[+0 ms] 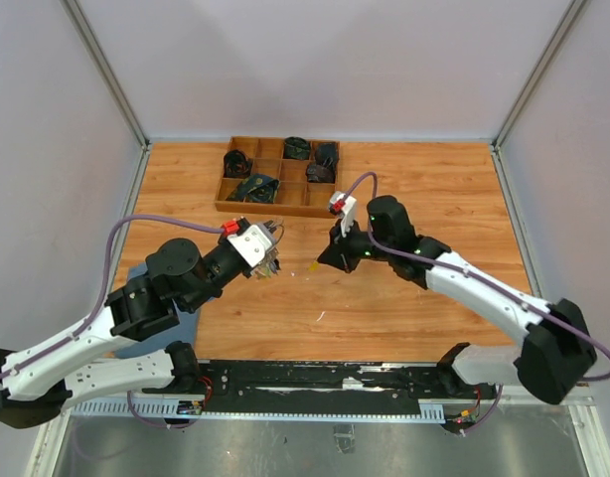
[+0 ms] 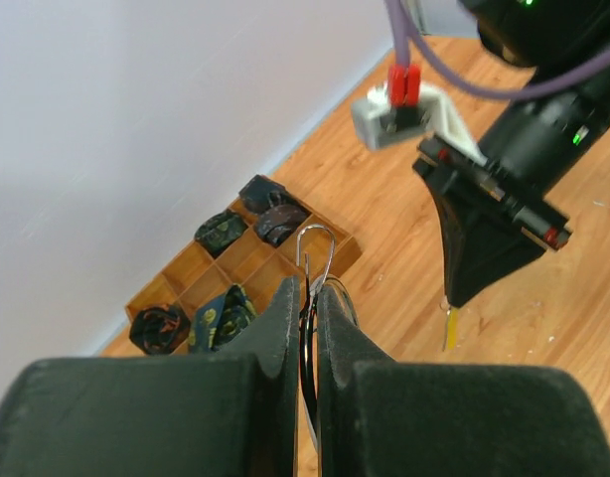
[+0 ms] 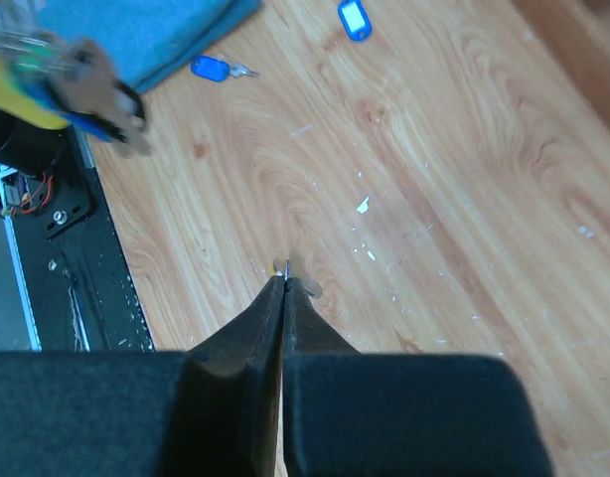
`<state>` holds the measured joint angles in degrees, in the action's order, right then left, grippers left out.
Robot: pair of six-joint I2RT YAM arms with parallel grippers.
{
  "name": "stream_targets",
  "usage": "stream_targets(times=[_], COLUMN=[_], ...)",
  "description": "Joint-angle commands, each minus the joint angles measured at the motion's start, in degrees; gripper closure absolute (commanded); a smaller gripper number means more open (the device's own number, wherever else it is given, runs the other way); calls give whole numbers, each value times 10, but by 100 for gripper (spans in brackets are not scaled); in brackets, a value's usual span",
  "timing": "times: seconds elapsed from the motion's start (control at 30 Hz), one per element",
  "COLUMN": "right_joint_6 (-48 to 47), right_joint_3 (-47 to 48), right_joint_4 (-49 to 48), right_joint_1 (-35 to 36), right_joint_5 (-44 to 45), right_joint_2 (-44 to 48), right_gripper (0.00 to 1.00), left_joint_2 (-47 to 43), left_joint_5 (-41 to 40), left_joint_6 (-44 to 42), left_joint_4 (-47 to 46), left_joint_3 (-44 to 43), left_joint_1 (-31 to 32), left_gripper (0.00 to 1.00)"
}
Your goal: Put the keys on the keyring
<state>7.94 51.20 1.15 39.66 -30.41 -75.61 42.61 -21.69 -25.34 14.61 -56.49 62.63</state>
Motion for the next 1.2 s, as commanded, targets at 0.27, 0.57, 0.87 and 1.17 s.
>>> stream_targets(times=[0.27, 0.57, 0.87, 1.17], right_joint_6=[-252, -336, -420, -455], right_joint_3=[99, 285, 428, 497], right_joint_4=[275, 466, 620, 671], right_joint_1=[-8, -8, -7, 26], right_joint_5=[-24, -75, -175, -201], right_joint_2=[190, 164, 95, 56], right_gripper=[99, 100, 100, 100], left_joint_2=[31, 70, 110, 146], left_joint_5=[114, 226, 253, 231], left_joint_6=[6, -29, -75, -95], left_joint_4=[-11, 28, 93, 147], left_joint_3=[-37, -80, -130, -169], left_joint_1=[-4, -3, 40, 102], left_gripper=[100, 99, 100, 100])
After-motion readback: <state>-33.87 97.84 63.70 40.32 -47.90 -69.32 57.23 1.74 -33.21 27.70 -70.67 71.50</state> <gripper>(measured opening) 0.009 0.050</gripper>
